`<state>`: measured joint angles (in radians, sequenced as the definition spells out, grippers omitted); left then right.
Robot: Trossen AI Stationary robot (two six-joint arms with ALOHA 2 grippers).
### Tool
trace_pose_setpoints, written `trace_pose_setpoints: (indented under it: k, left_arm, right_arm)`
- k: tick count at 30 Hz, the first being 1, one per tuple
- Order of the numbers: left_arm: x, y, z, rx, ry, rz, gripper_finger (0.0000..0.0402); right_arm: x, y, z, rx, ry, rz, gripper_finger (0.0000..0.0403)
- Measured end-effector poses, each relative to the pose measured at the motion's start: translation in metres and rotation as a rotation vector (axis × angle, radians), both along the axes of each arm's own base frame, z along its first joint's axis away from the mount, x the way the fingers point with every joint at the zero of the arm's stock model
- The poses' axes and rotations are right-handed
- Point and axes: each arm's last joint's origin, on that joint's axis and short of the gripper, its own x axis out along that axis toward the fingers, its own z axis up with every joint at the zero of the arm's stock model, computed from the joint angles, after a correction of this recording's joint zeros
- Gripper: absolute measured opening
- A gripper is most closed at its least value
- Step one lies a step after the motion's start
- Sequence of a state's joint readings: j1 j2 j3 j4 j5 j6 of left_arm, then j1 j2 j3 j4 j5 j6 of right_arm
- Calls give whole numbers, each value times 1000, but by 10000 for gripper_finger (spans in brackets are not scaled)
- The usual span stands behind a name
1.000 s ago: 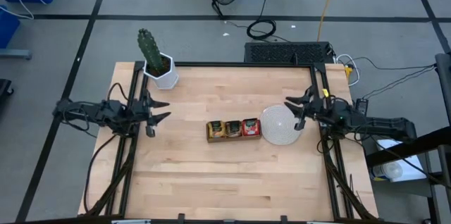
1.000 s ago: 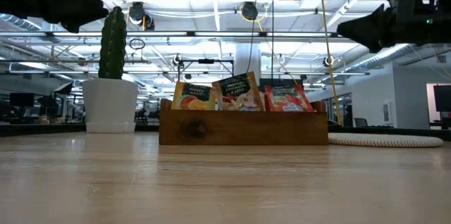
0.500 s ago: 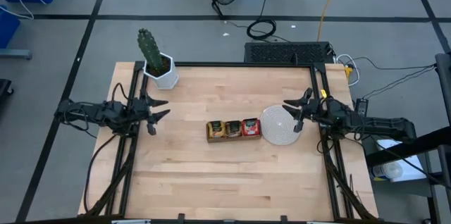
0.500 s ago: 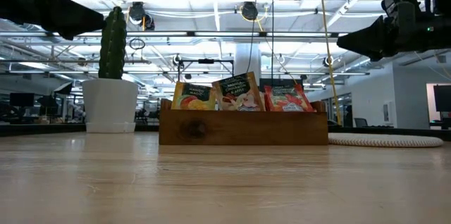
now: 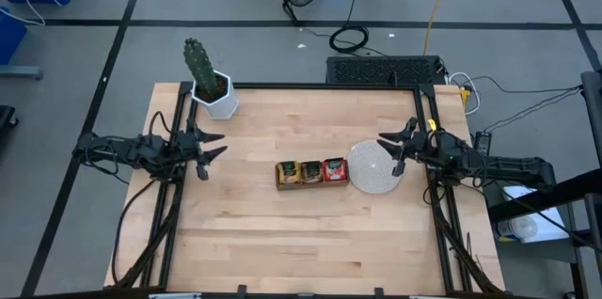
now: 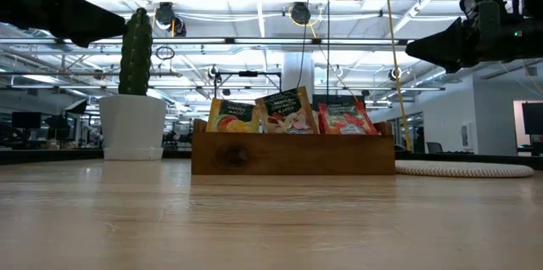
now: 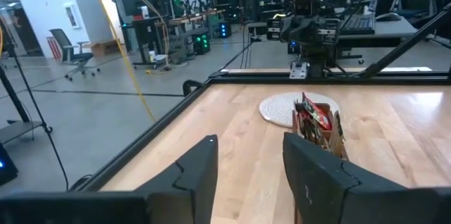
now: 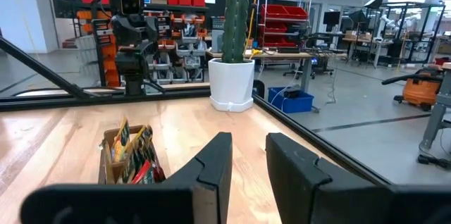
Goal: Pick & Place Tea
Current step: Return to Home Position
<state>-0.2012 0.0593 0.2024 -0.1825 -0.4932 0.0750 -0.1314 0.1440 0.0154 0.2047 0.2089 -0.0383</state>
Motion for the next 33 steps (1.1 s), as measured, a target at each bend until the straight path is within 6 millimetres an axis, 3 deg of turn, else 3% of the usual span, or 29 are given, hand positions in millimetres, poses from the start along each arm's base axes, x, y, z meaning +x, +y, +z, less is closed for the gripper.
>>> trace_pose_setpoints:
  k: [10, 25, 33]
  left_arm:
    - [0, 0, 0, -1, 0, 0, 179]
    - [0, 0, 0, -1, 0, -1, 157]
    - [0, 0, 0, -1, 0, -1, 168]
  right_arm:
    - [0, 0, 0, 0, 0, 0, 75]
    - [0, 0, 0, 0, 0, 0, 75]
    - [0, 0, 0, 0, 0, 0, 75]
